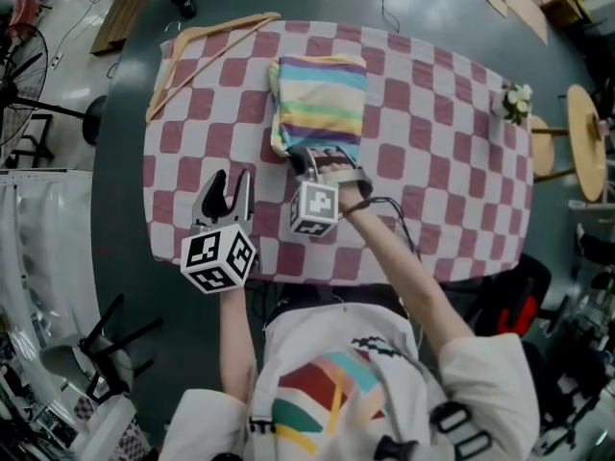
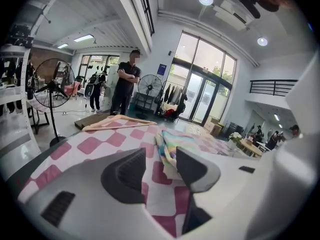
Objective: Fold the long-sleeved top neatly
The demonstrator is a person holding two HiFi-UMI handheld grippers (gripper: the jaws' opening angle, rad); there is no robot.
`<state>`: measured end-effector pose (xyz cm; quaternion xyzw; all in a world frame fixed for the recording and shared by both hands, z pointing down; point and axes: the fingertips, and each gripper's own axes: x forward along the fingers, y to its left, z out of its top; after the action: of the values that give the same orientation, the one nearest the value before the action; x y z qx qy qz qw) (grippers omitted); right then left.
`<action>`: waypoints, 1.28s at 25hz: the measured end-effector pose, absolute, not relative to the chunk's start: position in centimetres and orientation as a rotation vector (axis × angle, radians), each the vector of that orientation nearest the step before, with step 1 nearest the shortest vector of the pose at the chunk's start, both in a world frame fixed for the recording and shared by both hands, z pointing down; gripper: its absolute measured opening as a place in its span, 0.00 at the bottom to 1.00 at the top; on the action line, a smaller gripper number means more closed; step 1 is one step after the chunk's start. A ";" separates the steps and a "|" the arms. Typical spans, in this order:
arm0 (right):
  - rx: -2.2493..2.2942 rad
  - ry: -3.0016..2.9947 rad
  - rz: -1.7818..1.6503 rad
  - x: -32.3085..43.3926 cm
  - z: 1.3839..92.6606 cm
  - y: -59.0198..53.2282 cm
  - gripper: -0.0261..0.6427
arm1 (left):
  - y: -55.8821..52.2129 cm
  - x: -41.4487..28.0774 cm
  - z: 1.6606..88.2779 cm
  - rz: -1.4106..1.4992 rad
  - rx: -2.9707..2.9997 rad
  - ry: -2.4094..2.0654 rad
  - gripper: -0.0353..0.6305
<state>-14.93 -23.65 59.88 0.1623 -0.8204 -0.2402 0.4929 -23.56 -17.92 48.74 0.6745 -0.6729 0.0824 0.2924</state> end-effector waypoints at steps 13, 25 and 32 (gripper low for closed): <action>0.354 -2.138 -0.484 -15.6 56.1 -21.0 0.29 | -19.3 -22.3 45.6 0.175 1.904 -1.778 0.34; 1.095 -2.449 -0.293 -5.2 33.8 -25.0 0.16 | -20.8 -17.3 36.3 0.090 2.181 -1.834 0.07; 1.608 -2.415 -0.089 7.7 29.7 -21.9 0.06 | -18.9 -12.3 32.8 0.052 2.272 -1.824 0.06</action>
<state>7.71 -21.85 29.67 0.5501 -0.8260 -0.0305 0.1191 -12.32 -18.92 32.79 0.7747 -0.6218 0.0176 0.1136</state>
